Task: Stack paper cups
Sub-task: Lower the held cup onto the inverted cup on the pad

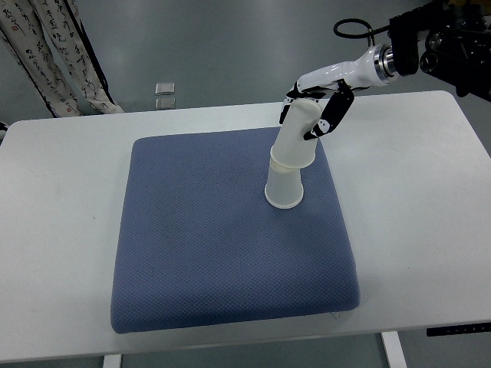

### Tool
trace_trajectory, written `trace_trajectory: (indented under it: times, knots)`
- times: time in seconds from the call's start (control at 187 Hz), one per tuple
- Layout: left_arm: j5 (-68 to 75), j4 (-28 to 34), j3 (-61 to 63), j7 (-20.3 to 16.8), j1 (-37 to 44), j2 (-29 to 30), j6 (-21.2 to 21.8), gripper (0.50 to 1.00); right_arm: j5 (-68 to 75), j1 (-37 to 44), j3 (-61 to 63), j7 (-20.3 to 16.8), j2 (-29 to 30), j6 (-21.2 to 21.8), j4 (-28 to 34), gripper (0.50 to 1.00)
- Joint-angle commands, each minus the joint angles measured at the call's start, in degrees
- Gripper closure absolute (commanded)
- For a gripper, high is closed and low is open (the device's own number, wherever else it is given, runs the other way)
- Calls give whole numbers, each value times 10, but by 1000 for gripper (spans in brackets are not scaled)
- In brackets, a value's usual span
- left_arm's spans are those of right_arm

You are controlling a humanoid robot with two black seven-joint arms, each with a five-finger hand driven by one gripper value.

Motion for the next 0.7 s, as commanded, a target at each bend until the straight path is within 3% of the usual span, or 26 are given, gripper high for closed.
trace_trajectory:
  times: [0.0,0.696]
  knots:
    - [0,0,0,0,0,0,0,500,1,8,0,1,-1,0,1,857]
    - [0,0,0,0,0,0,0,500,0,16,-17,1,1,0,29,832]
